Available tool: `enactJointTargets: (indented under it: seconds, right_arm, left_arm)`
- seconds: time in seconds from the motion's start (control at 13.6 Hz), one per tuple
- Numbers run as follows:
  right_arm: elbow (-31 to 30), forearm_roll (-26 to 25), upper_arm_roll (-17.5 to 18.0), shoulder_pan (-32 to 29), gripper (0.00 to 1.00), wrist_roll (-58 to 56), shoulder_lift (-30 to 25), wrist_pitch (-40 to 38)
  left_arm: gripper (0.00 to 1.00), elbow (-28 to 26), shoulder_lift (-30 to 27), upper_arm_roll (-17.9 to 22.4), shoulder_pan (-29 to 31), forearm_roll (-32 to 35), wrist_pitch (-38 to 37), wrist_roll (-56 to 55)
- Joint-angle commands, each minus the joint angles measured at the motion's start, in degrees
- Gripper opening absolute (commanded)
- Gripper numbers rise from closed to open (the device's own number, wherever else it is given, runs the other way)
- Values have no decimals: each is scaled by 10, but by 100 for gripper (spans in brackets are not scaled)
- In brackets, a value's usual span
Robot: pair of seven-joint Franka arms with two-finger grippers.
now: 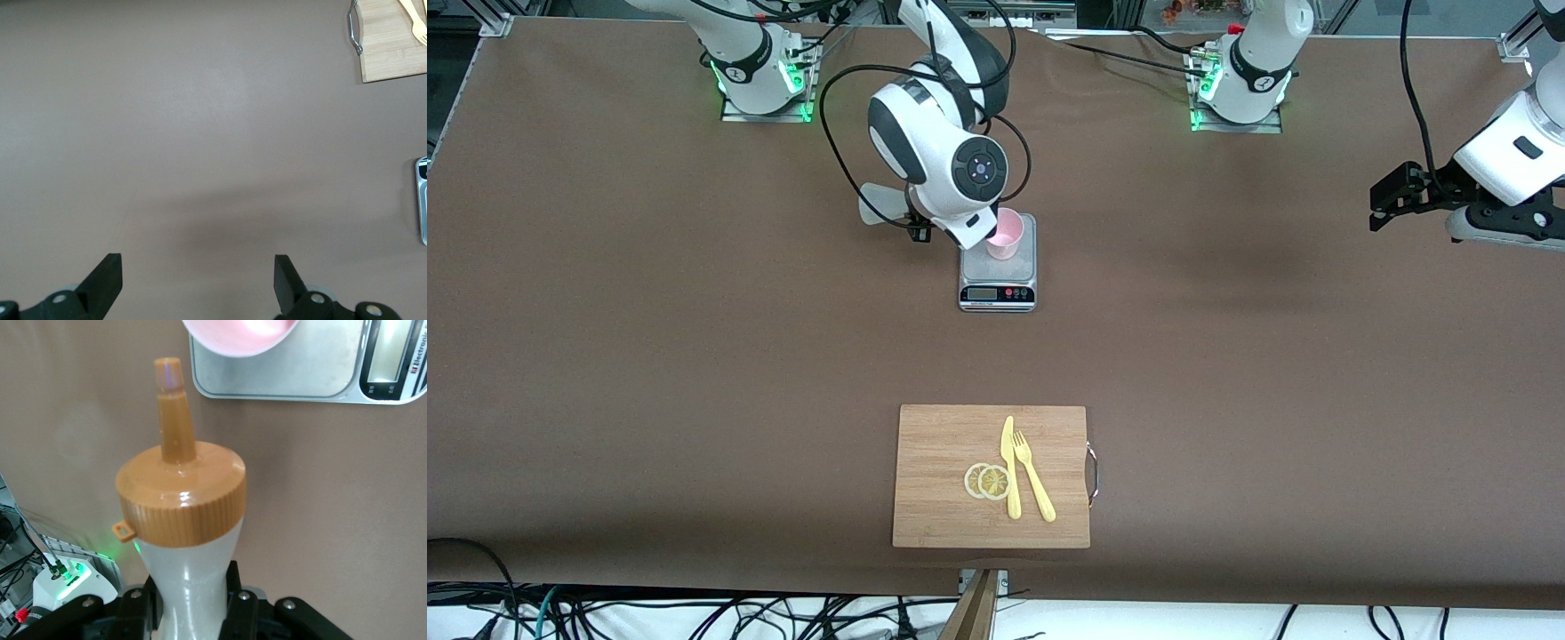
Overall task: Add sauce to pink cup with both arms
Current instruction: 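Tilt the bottle nozzle into the pink cup with the right gripper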
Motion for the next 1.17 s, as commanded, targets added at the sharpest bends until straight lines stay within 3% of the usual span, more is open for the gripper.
enactJointTargets:
  seconds: [0.0, 0.22, 0.81, 1.1]
  right_arm:
    - [58, -9, -6, 10, 29, 18, 32, -39]
    - [100, -9, -7, 16, 29, 28, 59, -57]
    - [101, -13, -14, 25, 29, 79, 80, -55]
    - [112, -51, -14, 39, 29, 98, 88, -75]
  left_arm:
    - [100, 16, 6, -1, 2, 6, -12, -5]
    - [100, 16, 6, -1, 2, 5, -12, -5]
    - [100, 16, 7, -2, 2, 4, -12, -5]
    - [100, 16, 7, -2, 2, 4, -12, -5]
